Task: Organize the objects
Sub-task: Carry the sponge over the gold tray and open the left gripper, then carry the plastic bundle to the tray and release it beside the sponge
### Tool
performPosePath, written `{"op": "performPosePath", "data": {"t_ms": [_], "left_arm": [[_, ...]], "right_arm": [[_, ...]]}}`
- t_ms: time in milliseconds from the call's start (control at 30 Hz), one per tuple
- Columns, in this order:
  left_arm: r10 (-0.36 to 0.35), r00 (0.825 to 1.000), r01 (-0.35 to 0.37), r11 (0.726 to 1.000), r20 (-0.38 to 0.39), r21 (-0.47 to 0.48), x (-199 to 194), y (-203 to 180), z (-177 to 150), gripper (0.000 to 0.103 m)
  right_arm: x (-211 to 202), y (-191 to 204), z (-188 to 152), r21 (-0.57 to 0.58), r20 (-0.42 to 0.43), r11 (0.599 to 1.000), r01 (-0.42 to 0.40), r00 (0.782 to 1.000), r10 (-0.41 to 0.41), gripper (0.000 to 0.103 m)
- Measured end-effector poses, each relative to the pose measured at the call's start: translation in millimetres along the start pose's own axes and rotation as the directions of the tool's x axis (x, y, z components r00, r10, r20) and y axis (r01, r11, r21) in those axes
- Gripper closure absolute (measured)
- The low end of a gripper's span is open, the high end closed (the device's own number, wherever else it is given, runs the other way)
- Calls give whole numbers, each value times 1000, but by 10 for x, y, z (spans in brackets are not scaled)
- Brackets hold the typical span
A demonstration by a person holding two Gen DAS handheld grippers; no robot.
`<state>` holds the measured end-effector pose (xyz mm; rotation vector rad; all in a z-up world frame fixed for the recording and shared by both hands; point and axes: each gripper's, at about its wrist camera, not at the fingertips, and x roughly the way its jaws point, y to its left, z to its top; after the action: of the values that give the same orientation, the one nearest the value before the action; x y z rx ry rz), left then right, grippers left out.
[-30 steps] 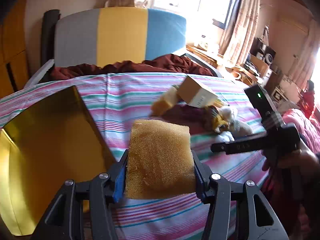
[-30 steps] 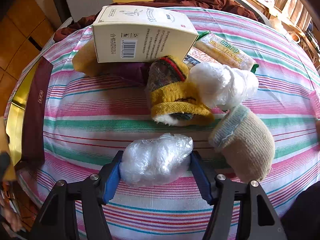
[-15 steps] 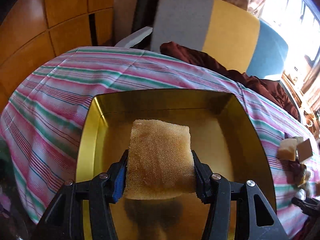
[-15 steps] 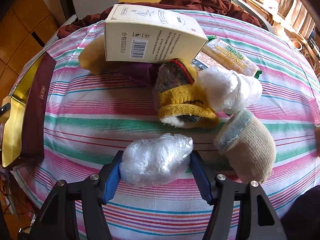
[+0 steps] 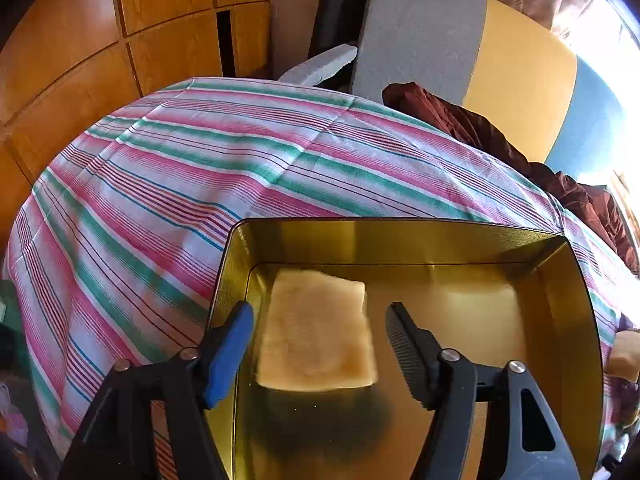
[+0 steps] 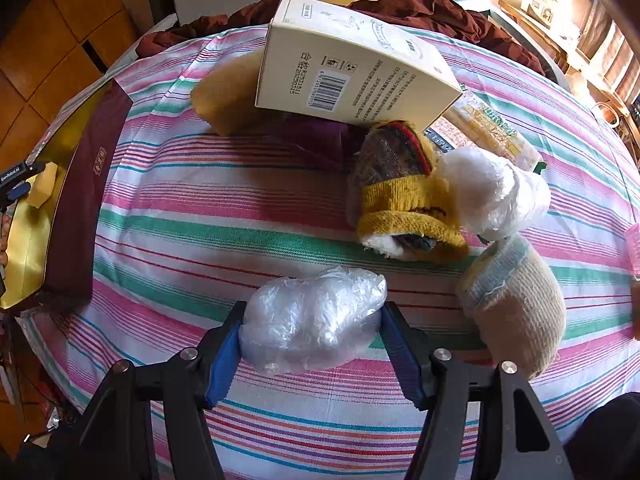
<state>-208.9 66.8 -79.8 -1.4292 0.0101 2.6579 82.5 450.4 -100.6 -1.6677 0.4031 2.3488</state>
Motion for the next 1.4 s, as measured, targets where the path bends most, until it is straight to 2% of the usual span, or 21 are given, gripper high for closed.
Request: {"op": "performPosePath", "data": {"t_ms": [67,167,300,400,833,1000,1267,1400], "left_arm": [[4,1000,-4,1000,13,13,-37,-21,-8,21],[5,999,-5,1000,36,5,-144,-19,-56,21],[23,994,-25,1000,110,19,-412,-57,-184,12],[22,988,-29,998,152,47,-609,-108,-316,10],[-48,980,37,997,192,60,-1147,-253,-793,8],[-76,977,63,995,201,73,-1303,-304,-947,4],[-82,979,66,994,186,86,-1373,-261,-1118,4],[-80,979,71,996,188,54,-1403,-136,-1131,4]], "right_arm": [[-4,-1,-10,-10,-3,1000,12,1000,-12,37],[-2,5,-19,-19,-4,999,27,1000,-27,37],[-6,-4,-21,-21,-5,999,29,1000,-29,37],[-3,-6,-16,-22,-4,999,30,1000,-30,37],[10,-6,3,-23,-4,999,33,999,-33,37],[13,-14,13,-24,-2,999,31,1000,-31,38],[-200,96,22,-47,80,997,-65,994,69,38],[-376,426,108,-91,151,988,-128,978,141,38]]}}
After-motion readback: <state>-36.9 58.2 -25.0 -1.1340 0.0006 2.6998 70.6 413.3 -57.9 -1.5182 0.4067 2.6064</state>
